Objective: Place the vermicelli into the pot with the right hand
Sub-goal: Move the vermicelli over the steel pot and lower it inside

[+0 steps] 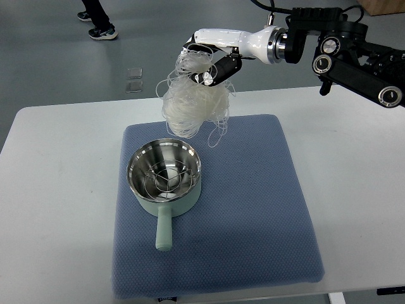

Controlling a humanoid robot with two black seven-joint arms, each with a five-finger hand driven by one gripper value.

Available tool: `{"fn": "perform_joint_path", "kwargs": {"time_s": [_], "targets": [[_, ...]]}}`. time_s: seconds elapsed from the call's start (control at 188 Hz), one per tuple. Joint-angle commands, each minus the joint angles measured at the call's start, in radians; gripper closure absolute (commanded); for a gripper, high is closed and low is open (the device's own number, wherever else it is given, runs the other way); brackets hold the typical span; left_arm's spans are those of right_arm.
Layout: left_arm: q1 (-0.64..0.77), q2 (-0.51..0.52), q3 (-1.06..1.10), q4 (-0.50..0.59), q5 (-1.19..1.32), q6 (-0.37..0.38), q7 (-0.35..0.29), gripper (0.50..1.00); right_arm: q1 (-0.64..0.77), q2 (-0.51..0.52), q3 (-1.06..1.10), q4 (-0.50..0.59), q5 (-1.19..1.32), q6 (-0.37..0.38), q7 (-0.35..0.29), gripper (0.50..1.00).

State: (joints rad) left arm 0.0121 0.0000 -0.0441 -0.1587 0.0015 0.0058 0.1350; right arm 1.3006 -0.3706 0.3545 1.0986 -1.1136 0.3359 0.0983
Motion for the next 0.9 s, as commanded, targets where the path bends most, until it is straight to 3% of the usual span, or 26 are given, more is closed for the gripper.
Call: {"fn": "perform_joint_path", "kwargs": {"time_s": [0.0, 0.594, 0.599, 0.605, 0.61, 0.615, 0.621, 0.626, 0.631, 0.642, 0.647, 0.653, 0.658, 0.679, 0.822, 0.849, 0.897], "targets": [[0.0, 0.0, 0.0, -0.001, 0.0, 0.0, 0.0, 0.5, 0.006, 0.022, 0.0, 0.018, 0.001, 0.002, 0.0, 1.0], [0.0, 0.0, 0.001, -0.001, 0.0, 0.0, 0.0, 0.5, -0.07, 0.182, -0.02, 0.011, 0.001, -0.009, 0.0, 0.998], [0.0, 0.0, 0.0, 0.001, 0.0, 0.0, 0.0, 0.5, -0.073, 0.182, -0.02, 0.009, 0.003, -0.009, 0.0, 0.951], [0.0, 0.0, 0.0, 0.001, 0.0, 0.0, 0.0, 0.5, -0.073, 0.182, -0.02, 0.009, 0.003, -0.009, 0.0, 0.951], [0.0, 0.0, 0.0, -0.001, 0.0, 0.0, 0.0, 0.5, -0.076, 0.183, -0.02, 0.009, 0.003, -0.011, 0.0, 0.902], [0.0, 0.0, 0.0, -0.001, 0.0, 0.0, 0.0, 0.5, -0.076, 0.183, -0.02, 0.009, 0.003, -0.011, 0.0, 0.901], [0.0, 0.0, 0.001, -0.001, 0.0, 0.0, 0.0, 0.5, -0.079, 0.185, -0.02, 0.007, 0.003, -0.011, 0.0, 0.857], [0.0, 0.0, 0.001, -0.001, 0.0, 0.0, 0.0, 0.5, -0.08, 0.185, -0.02, 0.007, 0.003, -0.011, 0.0, 0.857], [0.0, 0.0, 0.001, -0.001, 0.0, 0.0, 0.0, 0.5, -0.083, 0.185, -0.02, 0.007, 0.003, -0.012, 0.0, 0.814], [0.0, 0.0, 0.001, -0.001, 0.0, 0.0, 0.0, 0.5, -0.083, 0.185, -0.02, 0.007, 0.003, -0.012, 0.0, 0.814], [0.0, 0.0, 0.0, -0.001, 0.0, 0.0, 0.0, 0.5, -0.086, 0.185, -0.02, 0.006, 0.003, -0.015, 0.0, 0.769], [0.0, 0.0, 0.0, -0.001, 0.0, 0.0, 0.0, 0.5, -0.086, 0.185, -0.02, 0.006, 0.003, -0.015, 0.0, 0.769], [0.0, 0.0, 0.0, -0.001, 0.0, 0.0, 0.002, 0.5, -0.087, 0.187, -0.02, 0.006, 0.003, -0.017, 0.0, 0.732], [0.0, 0.0, 0.0, 0.001, 0.0, 0.0, 0.0, 0.5, -0.092, 0.187, -0.02, 0.004, 0.003, -0.023, 0.0, 0.687], [0.0, 0.0, 0.0, 0.001, 0.0, 0.0, 0.0, 0.5, -0.099, 0.182, -0.019, 0.001, 0.005, -0.029, -0.002, 0.63], [0.0, 0.0, 0.001, -0.001, 0.0, 0.0, 0.0, 0.5, -0.099, 0.177, -0.019, 0.001, 0.005, -0.026, -0.002, 0.599], [0.0, 0.0, 0.0, -0.001, 0.0, 0.0, 0.0, 0.5, -0.098, 0.17, -0.017, 0.001, 0.006, -0.023, 0.0, 0.597]]}}
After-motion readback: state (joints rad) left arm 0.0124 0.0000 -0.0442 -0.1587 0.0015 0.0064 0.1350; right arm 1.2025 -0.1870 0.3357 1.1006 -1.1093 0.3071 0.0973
